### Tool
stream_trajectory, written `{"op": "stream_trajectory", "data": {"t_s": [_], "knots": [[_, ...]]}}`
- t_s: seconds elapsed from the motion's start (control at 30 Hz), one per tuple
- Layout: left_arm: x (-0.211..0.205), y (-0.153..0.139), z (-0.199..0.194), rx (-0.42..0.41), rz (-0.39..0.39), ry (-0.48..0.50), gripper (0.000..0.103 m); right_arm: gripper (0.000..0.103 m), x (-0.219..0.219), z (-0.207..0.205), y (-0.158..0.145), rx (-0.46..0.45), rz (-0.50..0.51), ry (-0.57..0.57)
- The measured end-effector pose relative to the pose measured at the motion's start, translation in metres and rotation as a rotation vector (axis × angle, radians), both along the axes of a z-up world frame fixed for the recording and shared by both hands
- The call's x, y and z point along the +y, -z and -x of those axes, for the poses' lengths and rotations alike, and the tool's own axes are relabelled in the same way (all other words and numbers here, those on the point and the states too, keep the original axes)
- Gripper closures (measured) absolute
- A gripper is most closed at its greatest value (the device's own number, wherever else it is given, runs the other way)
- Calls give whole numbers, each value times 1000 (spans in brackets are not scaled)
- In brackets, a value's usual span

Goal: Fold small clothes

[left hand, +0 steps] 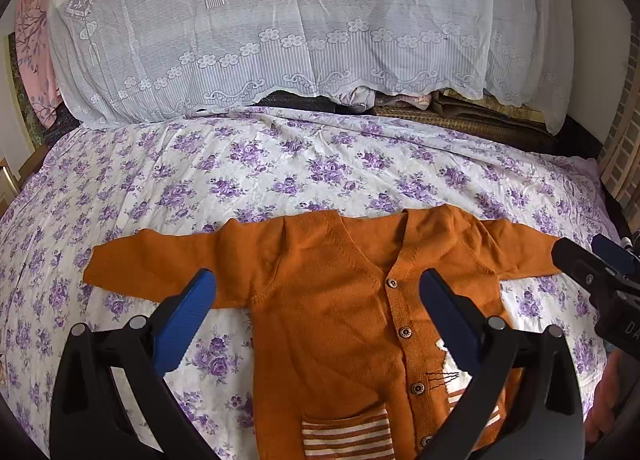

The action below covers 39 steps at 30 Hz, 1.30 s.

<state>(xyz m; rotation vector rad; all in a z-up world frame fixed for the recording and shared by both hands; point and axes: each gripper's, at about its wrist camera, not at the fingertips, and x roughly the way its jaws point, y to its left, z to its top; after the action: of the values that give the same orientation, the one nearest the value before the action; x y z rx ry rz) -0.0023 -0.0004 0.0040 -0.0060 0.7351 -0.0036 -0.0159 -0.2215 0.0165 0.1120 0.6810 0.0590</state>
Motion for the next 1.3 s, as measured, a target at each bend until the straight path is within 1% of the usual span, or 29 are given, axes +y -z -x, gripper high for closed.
{"op": "stream_trajectory", "data": {"t_s": [0.4,0.57,0.97,1.3], "knots": [[-2,3,1,0,-1,0,4,3,-1,-1,-2,0,-10,4],[-1,3,1,1,1,0,4,3,1,-1,0,11,14,5],[-1,3,1,1,-1,0,4,3,-1,1,1,6,-22,2],[0,4,1,1,-1,-1,4,3,-2,2,0,4,-22,6]]}}
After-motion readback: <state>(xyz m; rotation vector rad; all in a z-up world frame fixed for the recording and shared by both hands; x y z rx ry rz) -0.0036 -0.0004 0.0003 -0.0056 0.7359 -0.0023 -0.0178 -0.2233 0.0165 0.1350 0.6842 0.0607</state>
